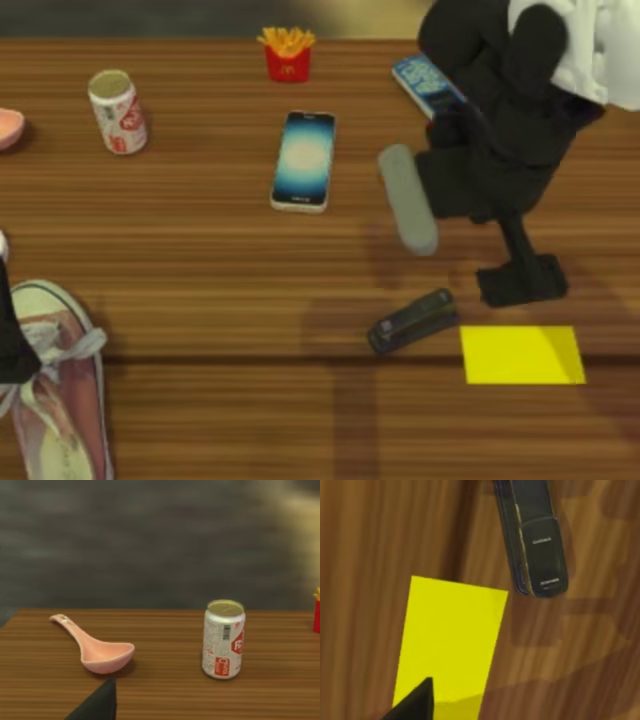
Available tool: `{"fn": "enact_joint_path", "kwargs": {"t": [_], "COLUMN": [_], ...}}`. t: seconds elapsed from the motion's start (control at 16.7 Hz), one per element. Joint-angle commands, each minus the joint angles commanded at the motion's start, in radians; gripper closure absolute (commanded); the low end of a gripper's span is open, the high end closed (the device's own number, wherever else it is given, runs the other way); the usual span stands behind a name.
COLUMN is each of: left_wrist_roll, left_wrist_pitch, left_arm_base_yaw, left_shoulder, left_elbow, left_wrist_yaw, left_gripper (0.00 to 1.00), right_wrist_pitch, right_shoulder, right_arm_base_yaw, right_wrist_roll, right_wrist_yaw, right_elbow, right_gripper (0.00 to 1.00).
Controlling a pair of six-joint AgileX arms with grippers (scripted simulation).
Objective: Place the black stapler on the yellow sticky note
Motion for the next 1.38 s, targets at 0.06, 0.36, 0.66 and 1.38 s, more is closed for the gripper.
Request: {"fn": "enact_joint_path", "kwargs": {"t": [0.06,0.36,0.66,1.38], "left_wrist_roll": [0.000,0.000,0.000,0.000], "left_wrist_pitch": [0.000,0.000,0.000,0.000], "left_arm_base_yaw": [0.000,0.000,0.000,0.000], "left_shoulder": [0.000,0.000,0.000,0.000], "left_elbow": [0.000,0.000,0.000,0.000], "left_wrist_yaw": [0.000,0.000,0.000,0.000], "left_gripper": [0.00,0.00,0.00,0.00], "right_wrist_pitch": [-0.034,-0.121,-0.119,0.234], "right_shoulder": [0.055,0.205,0.204,0.301], "right_arm_base_yaw": [0.019,0.070,0.065,0.073], "right_wrist_roll": [-0.039,-0.144,-0.144,-0.141], "right_wrist_yaw": [0.000,-0.001,-0.001,0.000], "right_elbow": [0.054,0.208,0.206,-0.052], "right_gripper": [0.00,0.00,0.00,0.00]}}
